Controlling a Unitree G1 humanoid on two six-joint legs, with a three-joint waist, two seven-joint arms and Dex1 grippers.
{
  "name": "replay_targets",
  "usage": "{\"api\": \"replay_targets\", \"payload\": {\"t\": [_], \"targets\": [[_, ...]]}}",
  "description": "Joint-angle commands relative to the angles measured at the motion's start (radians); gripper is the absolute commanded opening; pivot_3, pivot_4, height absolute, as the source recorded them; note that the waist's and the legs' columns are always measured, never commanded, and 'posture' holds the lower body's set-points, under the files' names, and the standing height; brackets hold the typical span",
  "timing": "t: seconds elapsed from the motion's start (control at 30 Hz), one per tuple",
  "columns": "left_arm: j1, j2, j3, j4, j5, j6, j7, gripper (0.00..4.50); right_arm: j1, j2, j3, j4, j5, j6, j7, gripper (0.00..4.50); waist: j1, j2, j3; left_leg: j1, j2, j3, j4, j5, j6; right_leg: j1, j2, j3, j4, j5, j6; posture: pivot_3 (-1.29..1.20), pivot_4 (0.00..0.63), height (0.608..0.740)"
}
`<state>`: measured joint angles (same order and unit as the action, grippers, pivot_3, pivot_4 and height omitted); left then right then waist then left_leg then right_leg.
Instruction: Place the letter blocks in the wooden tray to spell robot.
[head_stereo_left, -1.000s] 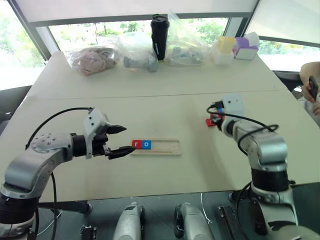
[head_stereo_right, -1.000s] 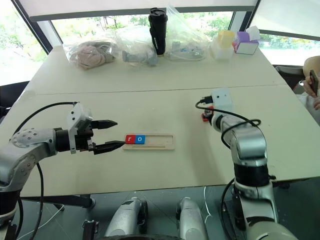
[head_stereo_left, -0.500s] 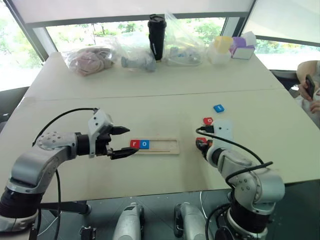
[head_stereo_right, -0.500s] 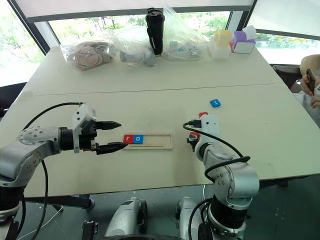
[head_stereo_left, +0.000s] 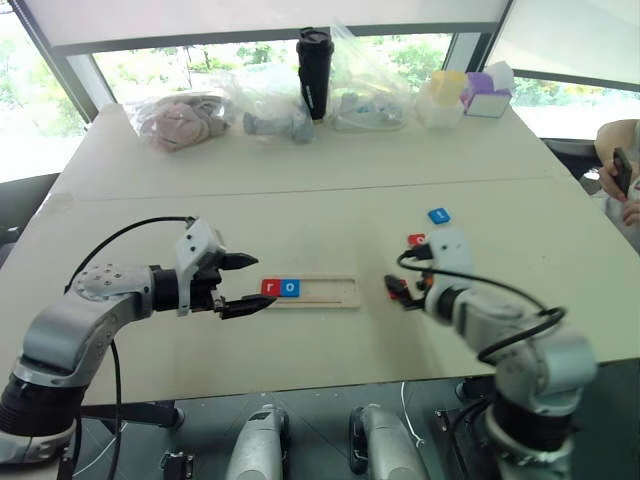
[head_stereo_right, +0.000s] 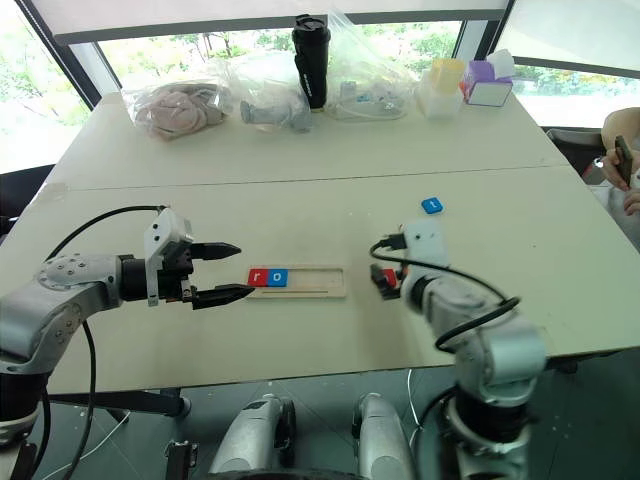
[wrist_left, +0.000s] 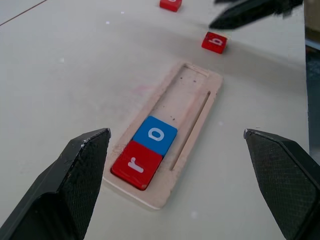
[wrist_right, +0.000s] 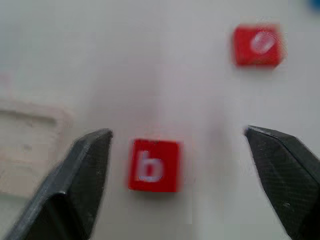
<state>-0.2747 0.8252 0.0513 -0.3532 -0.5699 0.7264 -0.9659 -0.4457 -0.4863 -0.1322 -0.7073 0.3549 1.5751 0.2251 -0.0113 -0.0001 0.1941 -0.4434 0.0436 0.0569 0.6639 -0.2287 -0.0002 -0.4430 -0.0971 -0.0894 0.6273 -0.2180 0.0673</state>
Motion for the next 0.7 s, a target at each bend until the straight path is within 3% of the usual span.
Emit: {"api": "replay_targets", "payload": {"t": [0.03, 0.13, 0.27, 0.5, 0.7], "targets": [[-0.012, 0.028, 0.007, 0.009, 0.004, -0.031, -0.043, 4.5, 0.04, -0.22, -0.031, 0.032, 0.098, -0.332, 0.376, 4.42, 0.002, -0.002, -0.001, 0.001, 0.0, -0.001, -0.001, 0.0, 0.0, 0.001, 0.001, -0.001, -0.002, 0.0, 0.001, 0.0, 0.15, 0.74], [-0.029, 0.051, -0.007, 0.041, 0.018, -0.051, -0.087, 4.5, 0.16, -0.37, -0.068, 0.157, 0.133, -0.659, 0.708, 4.42, 0.003, -0.004, -0.001, 0.001, 0.0, -0.002, -0.007, 0.0, 0.0, 0.003, 0.005, -0.001, -0.01, -0.001, 0.001, 0.0, 0.15, 0.74], [-0.055, 0.069, -0.03, 0.075, 0.039, -0.08, -0.128, 4.5, 0.221, -0.45, 0.072, 0.371, 0.012, -1.017, 0.892, 4.42, 0.0, -0.004, -0.001, 0.001, -0.001, 0.002, -0.011, 0.0, 0.0, 0.003, 0.006, -0.001, -0.011, 0.001, 0.005, 0.0, 0.15, 0.74], [-0.049, 0.129, -0.041, 0.057, 0.046, -0.096, -0.206, 4.5, 0.02, -0.356, 0.262, 0.819, -0.152, -1.412, 1.021, 4.42, -0.002, -0.004, 0.0, 0.002, 0.003, 0.005, -0.004, 0.0, 0.0, 0.002, 0.009, 0.001, -0.007, 0.001, 0.0, 0.0, 0.15, 0.74], [-0.025, 0.139, -0.013, 0.027, 0.033, -0.077, -0.188, 4.5, -0.09, -0.295, 0.315, 1.017, -0.213, -1.554, 1.068, 4.42, 0.004, -0.004, 0.0, 0.001, 0.004, 0.005, -0.001, 0.0, 0.0, 0.002, 0.009, 0.001, -0.004, 0.002, -0.001, 0.0, 0.15, 0.74]]}}
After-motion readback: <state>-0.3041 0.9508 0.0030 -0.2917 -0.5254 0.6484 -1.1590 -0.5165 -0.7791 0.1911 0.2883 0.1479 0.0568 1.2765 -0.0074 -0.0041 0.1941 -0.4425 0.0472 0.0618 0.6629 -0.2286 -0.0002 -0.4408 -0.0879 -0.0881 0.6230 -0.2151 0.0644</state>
